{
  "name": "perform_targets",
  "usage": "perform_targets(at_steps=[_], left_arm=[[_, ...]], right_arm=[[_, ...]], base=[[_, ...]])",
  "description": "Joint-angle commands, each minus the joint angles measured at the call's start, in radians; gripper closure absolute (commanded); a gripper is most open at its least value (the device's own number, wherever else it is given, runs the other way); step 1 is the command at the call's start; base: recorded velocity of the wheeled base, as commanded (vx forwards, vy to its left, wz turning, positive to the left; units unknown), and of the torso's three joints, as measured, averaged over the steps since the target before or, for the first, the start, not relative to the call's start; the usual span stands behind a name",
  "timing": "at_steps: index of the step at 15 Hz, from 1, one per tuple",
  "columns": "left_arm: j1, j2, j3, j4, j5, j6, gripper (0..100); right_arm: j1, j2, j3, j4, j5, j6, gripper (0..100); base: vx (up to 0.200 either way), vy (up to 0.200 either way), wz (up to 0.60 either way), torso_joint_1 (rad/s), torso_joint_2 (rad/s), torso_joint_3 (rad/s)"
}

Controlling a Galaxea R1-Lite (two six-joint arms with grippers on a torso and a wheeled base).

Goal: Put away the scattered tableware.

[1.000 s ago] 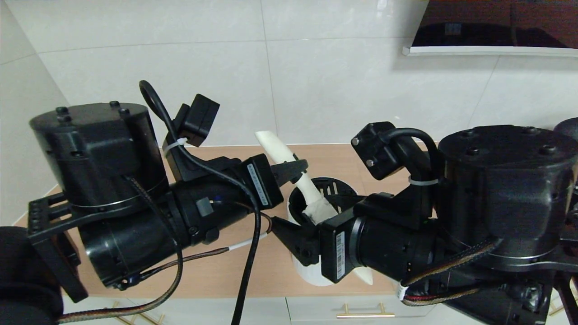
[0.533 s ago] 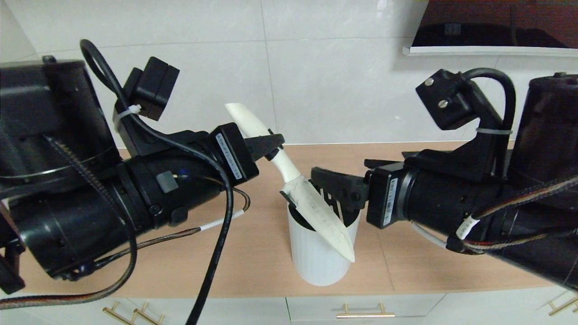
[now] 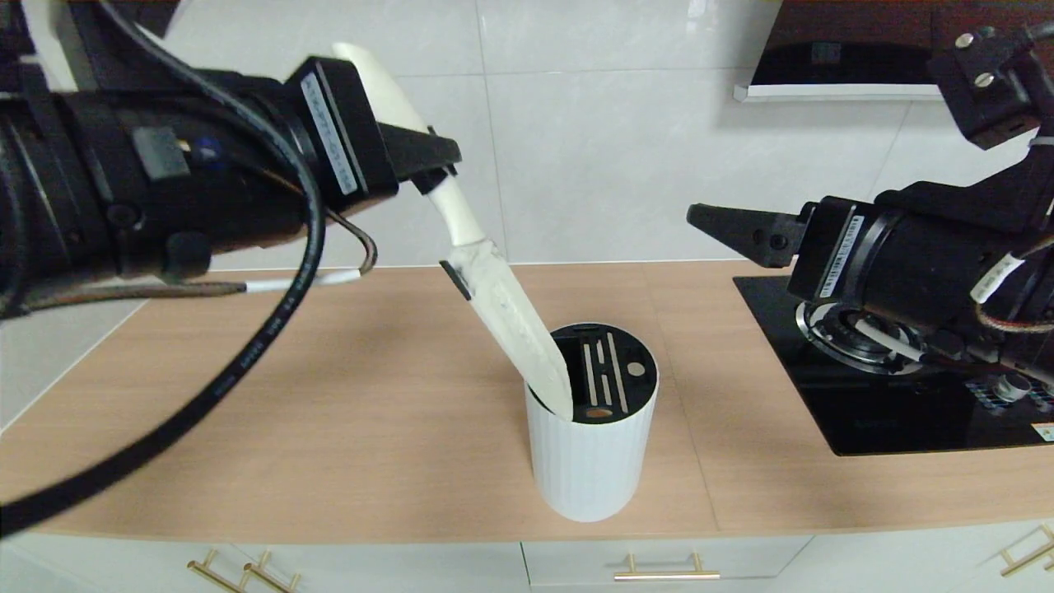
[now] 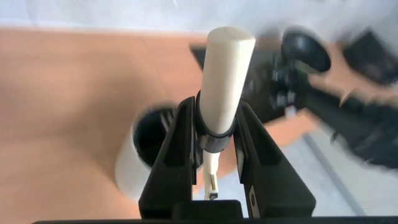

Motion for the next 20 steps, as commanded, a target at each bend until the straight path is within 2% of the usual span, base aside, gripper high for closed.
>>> perform_targets(at_steps=[1, 2, 3, 5, 8, 11, 12, 13, 14, 19, 20], left_arm=[[-0.008, 0.067, -0.210, 0.164, 0.123, 0.055, 100], [-0.021, 0.082, -0.268, 0.237, 0.194, 0.108, 100], [-0.031, 0.099, -0.305, 0.289, 0.246, 0.135, 100], [-0.045, 0.159, -0.360, 0.308, 0.363, 0.134, 100], [-0.081, 0.222, -0.389, 0.208, 0.395, 0.140, 100], [-0.131, 0.243, -0.394, 0.194, 0.407, 0.152, 100], [-0.133, 0.271, -0.405, 0.193, 0.455, 0.161, 100], [-0.133, 0.321, -0.448, 0.188, 0.527, 0.161, 100], [-0.133, 0.363, -0.488, 0.188, 0.570, 0.152, 100], [-0.169, 0.414, -0.504, 0.194, 0.585, 0.146, 100], [-0.180, 0.426, -0.503, 0.194, 0.587, 0.131, 100]], right_arm=[[-0.016, -0.048, -0.002, 0.006, 0.000, 0.000, 0], [-0.014, -0.064, -0.003, 0.021, 0.000, 0.000, 0], [-0.016, -0.069, -0.005, 0.029, 0.000, 0.000, 0], [-0.016, -0.080, -0.002, 0.032, 0.000, -0.008, 0], [-0.031, -0.081, -0.002, 0.032, 0.000, -0.008, 0], [-0.039, -0.077, -0.002, 0.032, 0.000, -0.008, 0], [-0.041, -0.077, -0.002, 0.032, 0.000, -0.008, 0], [-0.053, -0.078, -0.002, 0.032, 0.000, -0.008, 0], [-0.059, -0.078, 0.000, 0.032, 0.000, -0.008, 0], [-0.070, -0.077, 0.001, 0.052, 0.000, -0.014, 0], [-0.071, -0.075, 0.001, 0.054, 0.000, -0.014, 0]], base=[[0.000, 0.000, 0.00, 0.000, 0.00, 0.000], [0.000, 0.000, 0.00, 0.000, 0.00, 0.000], [0.000, 0.000, 0.00, 0.000, 0.00, 0.000], [0.000, 0.000, 0.00, 0.000, 0.00, 0.000], [0.000, 0.000, 0.00, 0.000, 0.00, 0.000], [0.000, 0.000, 0.00, 0.000, 0.00, 0.000], [0.000, 0.000, 0.00, 0.000, 0.00, 0.000], [0.000, 0.000, 0.00, 0.000, 0.00, 0.000], [0.000, 0.000, 0.00, 0.000, 0.00, 0.000], [0.000, 0.000, 0.00, 0.000, 0.00, 0.000], [0.000, 0.000, 0.00, 0.000, 0.00, 0.000]])
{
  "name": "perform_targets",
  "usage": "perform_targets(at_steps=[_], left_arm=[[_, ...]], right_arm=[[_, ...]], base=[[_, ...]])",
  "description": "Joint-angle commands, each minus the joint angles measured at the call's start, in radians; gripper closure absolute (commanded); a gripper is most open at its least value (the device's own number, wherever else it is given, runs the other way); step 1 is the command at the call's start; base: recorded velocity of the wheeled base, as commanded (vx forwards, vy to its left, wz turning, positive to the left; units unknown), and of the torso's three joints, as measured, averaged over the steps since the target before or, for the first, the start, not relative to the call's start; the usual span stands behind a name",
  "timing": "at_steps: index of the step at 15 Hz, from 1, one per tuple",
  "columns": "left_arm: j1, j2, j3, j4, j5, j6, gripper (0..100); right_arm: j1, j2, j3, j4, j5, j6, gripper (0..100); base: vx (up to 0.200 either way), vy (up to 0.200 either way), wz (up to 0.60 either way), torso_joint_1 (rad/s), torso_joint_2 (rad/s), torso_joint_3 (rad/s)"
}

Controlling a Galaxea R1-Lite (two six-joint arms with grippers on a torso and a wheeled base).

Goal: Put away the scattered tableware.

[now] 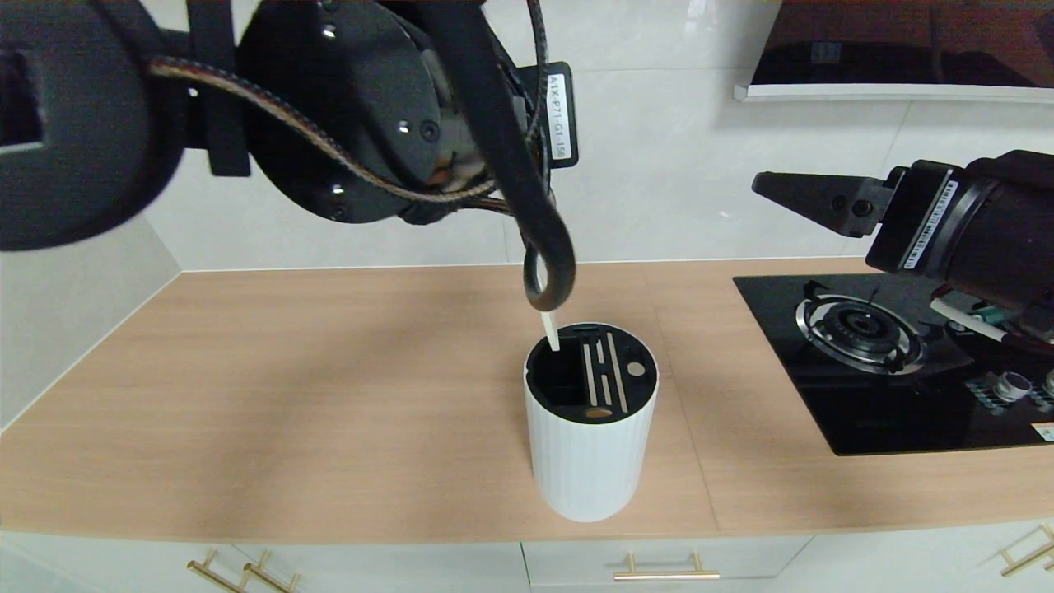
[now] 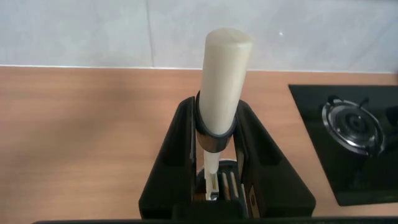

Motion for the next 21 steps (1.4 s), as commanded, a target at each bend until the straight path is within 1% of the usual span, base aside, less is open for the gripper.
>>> perform_targets(at_steps=[1, 4, 6, 8, 10, 15, 16, 17, 18, 19, 21], left_arm=[[-0.017, 0.030, 0.001, -0.001, 0.002, -0.011, 100], [-0.027, 0.052, 0.002, -0.001, 0.003, -0.020, 100], [-0.029, 0.072, 0.004, 0.002, 0.003, -0.040, 100], [-0.033, 0.081, 0.005, 0.048, 0.005, -0.065, 100], [-0.033, 0.081, 0.004, 0.062, 0.005, -0.085, 100], [-0.033, 0.088, 0.004, 0.062, 0.014, -0.088, 100], [-0.033, 0.105, 0.004, 0.062, 0.025, -0.097, 100], [-0.033, 0.118, 0.004, 0.062, 0.026, -0.106, 100], [-0.033, 0.119, 0.005, 0.062, 0.028, -0.108, 100], [-0.033, 0.128, 0.005, 0.062, 0.028, -0.121, 100], [-0.033, 0.141, 0.011, 0.062, 0.028, -0.135, 100]], right_arm=[[-0.002, 0.006, 0.000, 0.000, 0.000, 0.000, 0], [-0.002, 0.004, 0.000, 0.000, 0.000, 0.000, 0], [-0.002, 0.003, 0.003, 0.000, 0.000, 0.000, 0], [-0.002, 0.009, 0.008, 0.000, 0.000, 0.000, 0], [-0.002, 0.010, 0.008, 0.000, 0.000, 0.000, 0], [-0.002, 0.012, 0.010, 0.000, 0.000, 0.000, 0], [-0.002, 0.016, 0.011, 0.000, 0.000, 0.000, 0], [-0.002, 0.018, 0.014, 0.000, 0.000, 0.000, 0], [-0.002, 0.018, 0.014, 0.000, 0.000, -0.001, 0], [-0.002, 0.018, 0.014, 0.000, 0.000, 0.000, 0], [-0.002, 0.020, 0.016, 0.000, 0.000, -0.001, 0]], base=[[0.000, 0.000, 0.00, 0.000, 0.00, 0.000], [0.000, 0.000, 0.00, 0.000, 0.00, 0.000], [0.000, 0.000, 0.00, 0.000, 0.00, 0.000], [0.000, 0.000, 0.00, 0.000, 0.00, 0.000], [0.000, 0.000, 0.00, 0.000, 0.00, 0.000], [0.000, 0.000, 0.00, 0.000, 0.00, 0.000], [0.000, 0.000, 0.00, 0.000, 0.00, 0.000], [0.000, 0.000, 0.00, 0.000, 0.00, 0.000], [0.000, 0.000, 0.00, 0.000, 0.00, 0.000], [0.000, 0.000, 0.00, 0.000, 0.00, 0.000], [0.000, 0.000, 0.00, 0.000, 0.00, 0.000]])
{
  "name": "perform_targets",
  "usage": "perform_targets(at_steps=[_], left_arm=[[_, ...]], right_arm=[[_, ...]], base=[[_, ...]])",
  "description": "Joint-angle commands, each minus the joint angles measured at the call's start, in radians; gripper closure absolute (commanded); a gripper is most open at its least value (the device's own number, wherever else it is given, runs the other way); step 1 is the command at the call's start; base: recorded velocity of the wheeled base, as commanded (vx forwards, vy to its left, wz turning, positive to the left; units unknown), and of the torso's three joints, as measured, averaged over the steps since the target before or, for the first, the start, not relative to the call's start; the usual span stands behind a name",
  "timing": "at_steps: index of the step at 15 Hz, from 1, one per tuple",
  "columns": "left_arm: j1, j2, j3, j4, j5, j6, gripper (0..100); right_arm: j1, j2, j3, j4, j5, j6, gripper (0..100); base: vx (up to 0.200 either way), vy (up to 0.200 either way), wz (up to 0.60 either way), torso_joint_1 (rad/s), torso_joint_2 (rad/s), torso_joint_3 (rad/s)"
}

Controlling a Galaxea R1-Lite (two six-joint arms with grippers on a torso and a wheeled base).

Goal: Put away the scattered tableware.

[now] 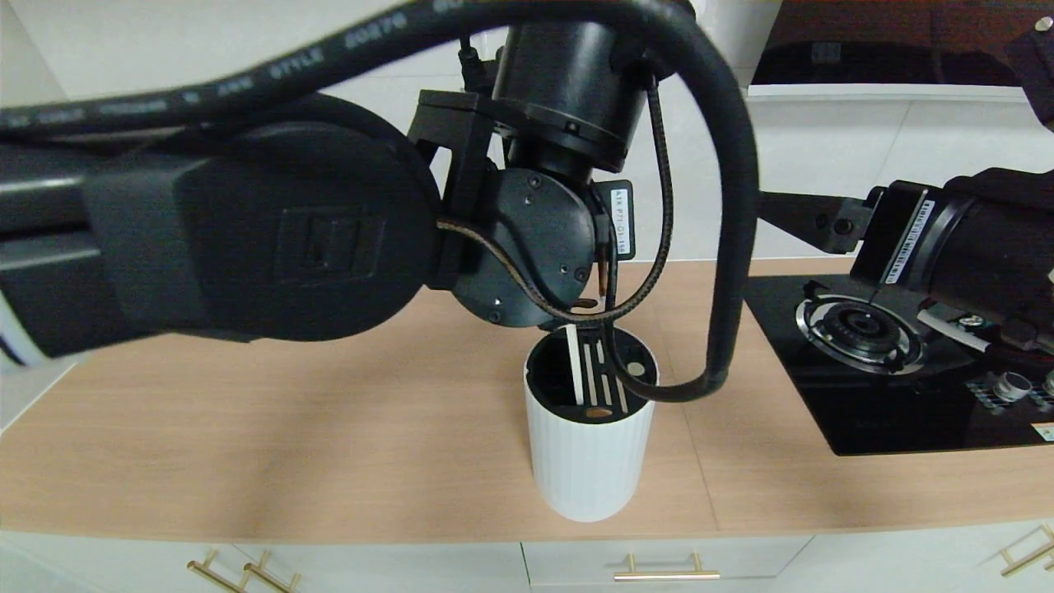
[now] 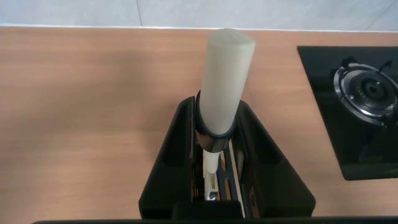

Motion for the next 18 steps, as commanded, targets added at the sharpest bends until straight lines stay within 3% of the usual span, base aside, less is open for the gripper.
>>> perform_targets(at_steps=[1, 3, 7, 11, 14, 18], left_arm=[[0.000, 0.016, 0.011, 0.000, 0.000, -0.004, 100], [0.000, 0.022, 0.036, 0.000, 0.000, -0.007, 100], [0.000, 0.054, 0.048, 0.000, 0.000, -0.056, 100], [0.000, 0.071, 0.084, 0.000, 0.000, -0.064, 100], [-0.001, 0.094, 0.113, 0.000, 0.000, -0.101, 100], [-0.001, 0.105, 0.133, 0.000, 0.000, -0.113, 100]], right_arm=[[0.000, 0.004, 0.001, 0.000, 0.000, -0.001, 0], [0.000, 0.004, 0.001, 0.000, 0.000, -0.001, 0], [0.000, 0.012, 0.003, 0.000, 0.000, -0.013, 0], [0.000, 0.016, 0.004, 0.000, 0.000, -0.013, 0], [0.001, 0.018, 0.009, 0.000, 0.000, -0.013, 0], [0.001, 0.033, 0.010, -0.002, 0.000, -0.013, 0]], base=[[0.000, 0.000, 0.00, 0.000, 0.00, 0.000], [0.000, 0.000, 0.00, 0.000, 0.00, 0.000], [0.000, 0.000, 0.00, 0.000, 0.00, 0.000], [0.000, 0.000, 0.00, 0.000, 0.00, 0.000], [0.000, 0.000, 0.00, 0.000, 0.00, 0.000], [0.000, 0.000, 0.00, 0.000, 0.00, 0.000]])
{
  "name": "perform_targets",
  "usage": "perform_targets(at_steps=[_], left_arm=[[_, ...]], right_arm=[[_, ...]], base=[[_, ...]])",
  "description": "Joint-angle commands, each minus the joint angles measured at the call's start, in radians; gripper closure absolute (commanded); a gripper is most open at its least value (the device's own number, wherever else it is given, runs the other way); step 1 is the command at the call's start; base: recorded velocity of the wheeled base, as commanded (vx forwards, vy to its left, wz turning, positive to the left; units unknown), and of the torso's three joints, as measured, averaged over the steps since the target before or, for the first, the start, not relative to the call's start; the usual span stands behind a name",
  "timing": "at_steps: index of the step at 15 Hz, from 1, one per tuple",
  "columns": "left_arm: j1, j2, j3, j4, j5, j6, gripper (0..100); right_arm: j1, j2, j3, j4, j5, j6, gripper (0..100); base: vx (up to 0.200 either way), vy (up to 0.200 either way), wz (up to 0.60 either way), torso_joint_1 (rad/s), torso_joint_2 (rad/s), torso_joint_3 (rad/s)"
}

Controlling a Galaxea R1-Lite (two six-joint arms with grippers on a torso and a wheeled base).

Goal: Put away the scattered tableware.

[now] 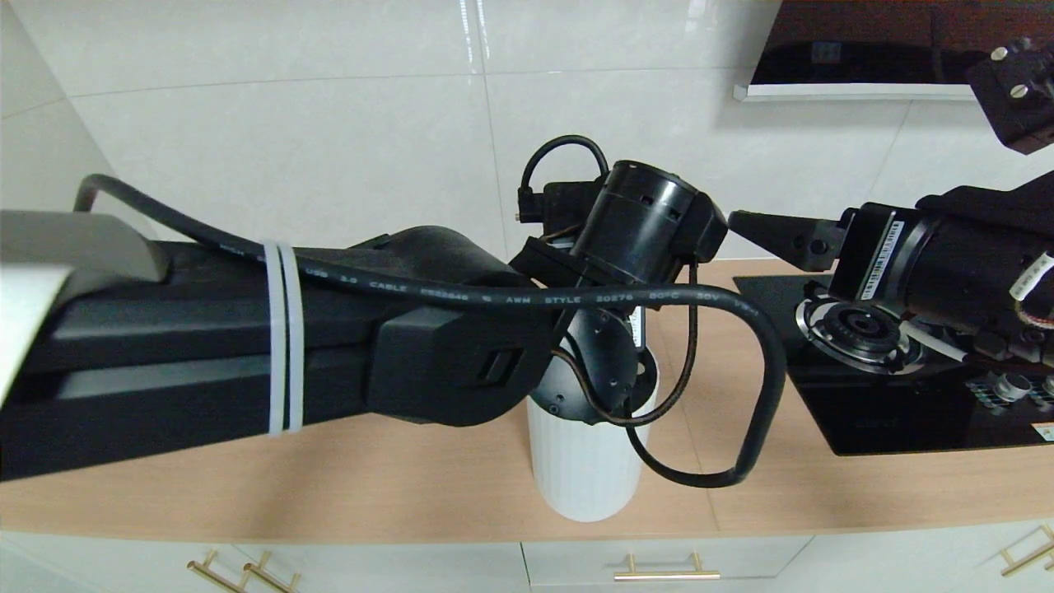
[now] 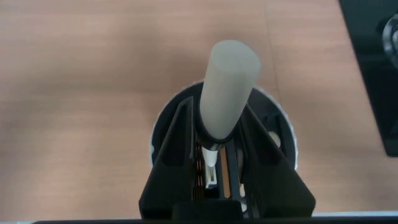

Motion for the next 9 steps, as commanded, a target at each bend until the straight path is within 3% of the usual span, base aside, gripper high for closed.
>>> perform_targets(at_steps=[1, 5, 6, 9], left_arm=[[0.000, 0.006, 0.014, 0.000, 0.000, 0.000, 100], [-0.001, 0.006, 0.031, 0.000, 0.000, -0.002, 100], [-0.001, 0.004, 0.031, 0.000, 0.000, -0.002, 0], [-0.001, 0.003, 0.031, 0.000, 0.000, -0.002, 0]], right_arm=[[0.001, 0.006, 0.000, -0.001, 0.000, 0.000, 0], [0.001, 0.008, 0.002, -0.001, 0.000, 0.000, 0], [0.001, 0.008, 0.002, -0.001, 0.000, 0.000, 0], [0.001, 0.008, 0.008, -0.001, 0.000, 0.000, 0]], base=[[0.000, 0.000, 0.00, 0.000, 0.00, 0.000], [0.000, 0.000, 0.00, 0.000, 0.00, 0.000], [0.000, 0.000, 0.00, 0.000, 0.00, 0.000], [0.000, 0.000, 0.00, 0.000, 0.00, 0.000]])
